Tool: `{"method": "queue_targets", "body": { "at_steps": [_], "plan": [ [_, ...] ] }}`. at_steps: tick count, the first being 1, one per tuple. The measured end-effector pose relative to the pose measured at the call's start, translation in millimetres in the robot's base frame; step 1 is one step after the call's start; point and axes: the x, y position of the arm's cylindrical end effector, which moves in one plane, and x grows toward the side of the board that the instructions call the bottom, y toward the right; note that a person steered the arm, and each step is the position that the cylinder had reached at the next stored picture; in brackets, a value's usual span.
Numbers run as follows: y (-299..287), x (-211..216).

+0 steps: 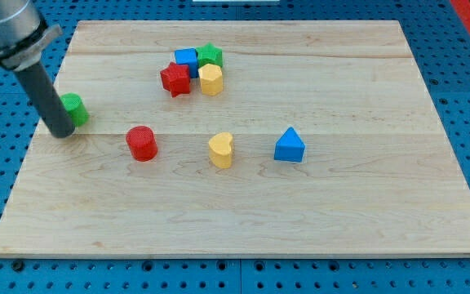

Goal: Move green circle left horizontally towards red star

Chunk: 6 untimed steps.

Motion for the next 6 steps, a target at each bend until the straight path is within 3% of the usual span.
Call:
{"method": "queue_targets", "body": {
  "at_steps": [1, 3, 5, 6],
  "plan": [
    [3.2, -13.6],
    [-56.5, -19.5],
    [22.1, -41.1],
    [10.3, -59.7]
  ]
}}
